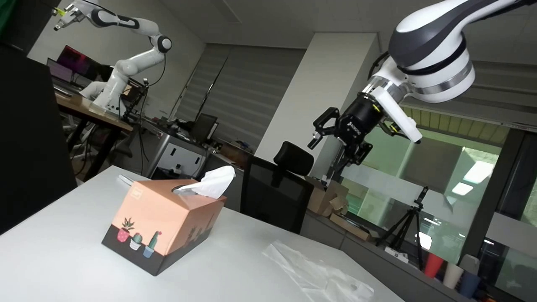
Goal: Remove one tissue square from the tissue box
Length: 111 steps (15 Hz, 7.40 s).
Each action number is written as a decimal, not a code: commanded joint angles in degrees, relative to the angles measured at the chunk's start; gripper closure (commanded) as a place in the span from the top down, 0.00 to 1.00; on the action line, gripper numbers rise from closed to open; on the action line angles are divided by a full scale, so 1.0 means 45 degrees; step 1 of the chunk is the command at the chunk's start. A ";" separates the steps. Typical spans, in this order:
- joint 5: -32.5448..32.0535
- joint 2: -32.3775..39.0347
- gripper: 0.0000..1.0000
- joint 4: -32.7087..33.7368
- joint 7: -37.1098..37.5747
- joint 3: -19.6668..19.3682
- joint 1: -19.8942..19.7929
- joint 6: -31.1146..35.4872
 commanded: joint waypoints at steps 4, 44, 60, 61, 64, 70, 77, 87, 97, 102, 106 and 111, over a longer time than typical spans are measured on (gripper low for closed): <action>-0.0060 -0.0041 1.00 -0.0002 0.0014 -0.0110 -0.0008 0.0010; 0.9557 0.8879 1.00 0.7134 -0.5477 0.1138 -0.0035 -0.0704; 0.7835 0.8554 0.00 0.7473 -0.4915 0.0356 -0.0184 -0.1903; 0.7576 0.8363 0.00 0.7444 -0.4779 0.0238 -0.0285 -0.2028; 0.6733 0.7566 0.00 0.7254 -0.4274 -0.0135 -0.0571 -0.2112; 0.4456 0.5695 0.00 0.6754 -0.2914 -0.1001 -0.1022 -0.1797; -0.2115 0.5115 0.00 0.6402 0.0365 -0.2684 -0.1111 -0.1811; -1.0525 0.6436 0.00 0.6704 0.4055 -0.4655 -0.0784 -0.3859; -1.4889 0.8711 0.00 0.8112 0.3611 -0.3432 0.0213 -0.9357; -1.6527 1.0099 0.00 0.8812 0.5238 -0.2507 0.0566 -0.8050; -1.4880 1.0997 0.28 0.9455 0.6331 -0.1782 0.0354 -0.6739; -1.1715 1.1378 0.59 1.0041 0.6154 -0.1777 0.0390 -0.5502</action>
